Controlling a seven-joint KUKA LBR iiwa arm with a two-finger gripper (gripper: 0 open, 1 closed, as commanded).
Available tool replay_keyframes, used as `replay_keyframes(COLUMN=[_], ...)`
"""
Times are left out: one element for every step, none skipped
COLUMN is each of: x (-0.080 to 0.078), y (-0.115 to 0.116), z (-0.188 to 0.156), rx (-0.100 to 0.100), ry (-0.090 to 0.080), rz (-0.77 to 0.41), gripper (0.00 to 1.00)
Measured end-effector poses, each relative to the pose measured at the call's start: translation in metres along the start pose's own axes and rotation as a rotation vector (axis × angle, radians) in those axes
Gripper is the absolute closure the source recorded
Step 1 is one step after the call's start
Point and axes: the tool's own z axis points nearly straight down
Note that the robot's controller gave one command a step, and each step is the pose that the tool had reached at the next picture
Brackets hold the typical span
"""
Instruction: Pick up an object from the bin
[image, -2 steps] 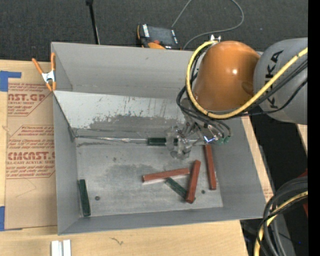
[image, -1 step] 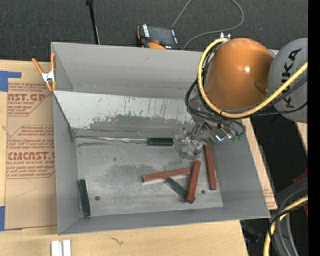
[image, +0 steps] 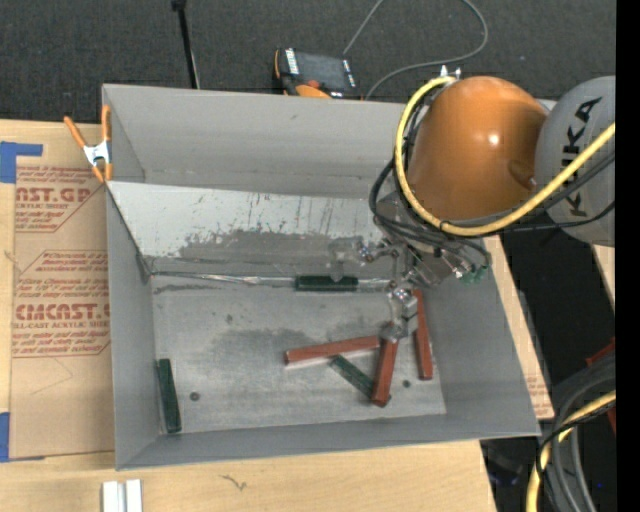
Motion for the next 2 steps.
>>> replay_keyframes(x=[0.0108, 0.0066], y=[0.0047, 0.0033], z=[0.1737, 0.1675], rx=[-0.006, 0.001], ry=[0.009, -0.004], rz=[-0.16, -0.159], gripper=[0.0, 1.0])
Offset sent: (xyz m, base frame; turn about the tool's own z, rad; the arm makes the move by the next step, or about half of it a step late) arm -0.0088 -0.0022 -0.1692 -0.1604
